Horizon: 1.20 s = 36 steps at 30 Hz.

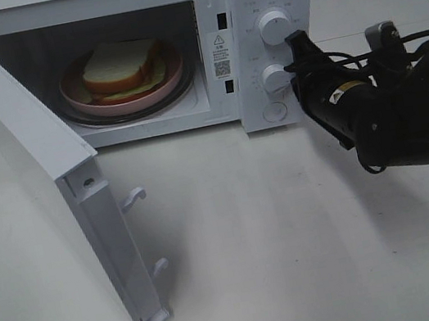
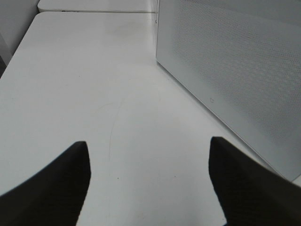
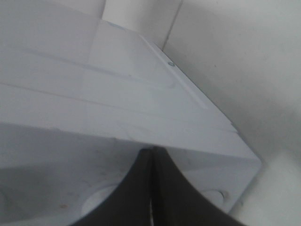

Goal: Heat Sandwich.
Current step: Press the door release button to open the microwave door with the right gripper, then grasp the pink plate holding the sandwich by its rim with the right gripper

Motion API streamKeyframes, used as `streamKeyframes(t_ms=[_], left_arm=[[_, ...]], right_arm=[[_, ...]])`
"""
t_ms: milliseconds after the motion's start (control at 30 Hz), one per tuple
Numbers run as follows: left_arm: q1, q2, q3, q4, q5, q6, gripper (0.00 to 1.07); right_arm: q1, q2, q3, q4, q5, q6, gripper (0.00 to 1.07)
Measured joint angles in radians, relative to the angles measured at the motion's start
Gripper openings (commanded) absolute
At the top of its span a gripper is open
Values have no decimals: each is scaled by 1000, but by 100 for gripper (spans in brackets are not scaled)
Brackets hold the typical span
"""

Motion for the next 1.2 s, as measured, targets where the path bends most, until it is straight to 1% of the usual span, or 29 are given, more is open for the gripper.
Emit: streamKeyframes(t_ms=[133, 167, 400, 700, 767, 900, 1000, 1100, 1200], left_arm=[[0, 0, 0, 0, 0, 0, 66], [0, 0, 0, 0, 0, 0, 66], [0, 0, 0, 0, 0, 0, 66], [0, 0, 0, 0, 0, 0, 66], [0, 0, 0, 0, 0, 0, 66], [0, 0, 0, 0, 0, 0, 66], [0, 0, 0, 0, 0, 0, 66], [0, 0, 0, 0, 0, 0, 66], [0, 0, 0, 0, 0, 0, 66]], right_arm=[[-8, -41, 39, 0, -54, -3, 1], [-8, -56, 64, 0, -58, -4, 1], [-8, -105, 129, -2, -57, -16, 1], [-8, -221, 224, -3, -58, -112, 1], [-8, -261, 256, -3, -58, -162, 2], [-8, -323, 285, -3, -48, -244, 2], [-8, -361, 288, -2, -24, -301, 2], [-8, -456, 289, -2, 40, -439, 2], [-8, -498, 290, -2, 80, -510, 2]])
